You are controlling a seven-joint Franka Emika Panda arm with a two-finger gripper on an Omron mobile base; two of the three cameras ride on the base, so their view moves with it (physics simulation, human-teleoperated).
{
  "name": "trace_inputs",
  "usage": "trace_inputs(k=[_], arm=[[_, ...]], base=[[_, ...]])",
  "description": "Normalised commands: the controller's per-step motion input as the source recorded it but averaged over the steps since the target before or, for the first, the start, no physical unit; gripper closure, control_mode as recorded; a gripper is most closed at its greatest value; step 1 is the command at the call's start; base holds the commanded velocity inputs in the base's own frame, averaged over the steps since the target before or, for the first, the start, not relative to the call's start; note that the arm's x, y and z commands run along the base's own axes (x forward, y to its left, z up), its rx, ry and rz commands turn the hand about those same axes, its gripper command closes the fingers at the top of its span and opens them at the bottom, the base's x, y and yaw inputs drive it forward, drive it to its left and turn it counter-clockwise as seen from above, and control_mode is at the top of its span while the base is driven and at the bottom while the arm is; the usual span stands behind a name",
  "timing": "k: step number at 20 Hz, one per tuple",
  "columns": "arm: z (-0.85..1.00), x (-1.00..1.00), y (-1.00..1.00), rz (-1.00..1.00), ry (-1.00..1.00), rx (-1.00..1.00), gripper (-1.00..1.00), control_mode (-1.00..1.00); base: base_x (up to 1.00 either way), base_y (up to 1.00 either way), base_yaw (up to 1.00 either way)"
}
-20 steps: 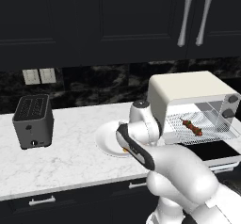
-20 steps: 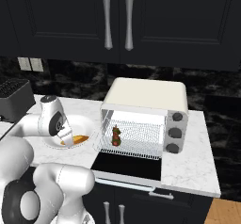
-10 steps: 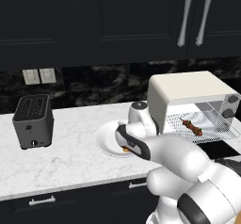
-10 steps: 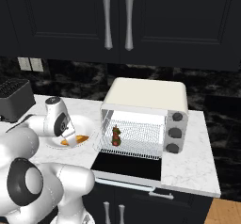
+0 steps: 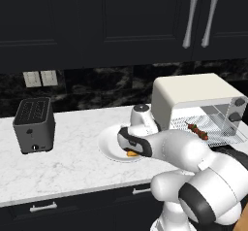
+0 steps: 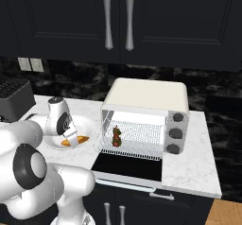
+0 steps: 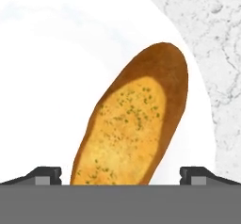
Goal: Pick up the kebab skewer and baguette bread, and place them inside the toaster oven. Close the toaster oven door and start by setting the timer.
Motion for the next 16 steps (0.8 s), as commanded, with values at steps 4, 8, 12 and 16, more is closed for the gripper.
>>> trace_inputs(k=[4, 8, 12, 16], arm=[[-0.14, 0.0, 0.0, 0.0, 0.0, 0.0, -1.0, -1.0], [-0.23, 0.0, 0.0, 0.0, 0.0, 0.0, -1.0, -1.0], [-0.14, 0.0, 0.0, 0.0, 0.0, 0.0, -1.0, -1.0], [-0.16, 0.0, 0.0, 0.0, 0.0, 0.0, -1.0, -1.0]], base=[[0.0, 0.0, 0.0], [0.0, 0.0, 0.0], [0.0, 0.0, 0.0], [0.0, 0.0, 0.0]])
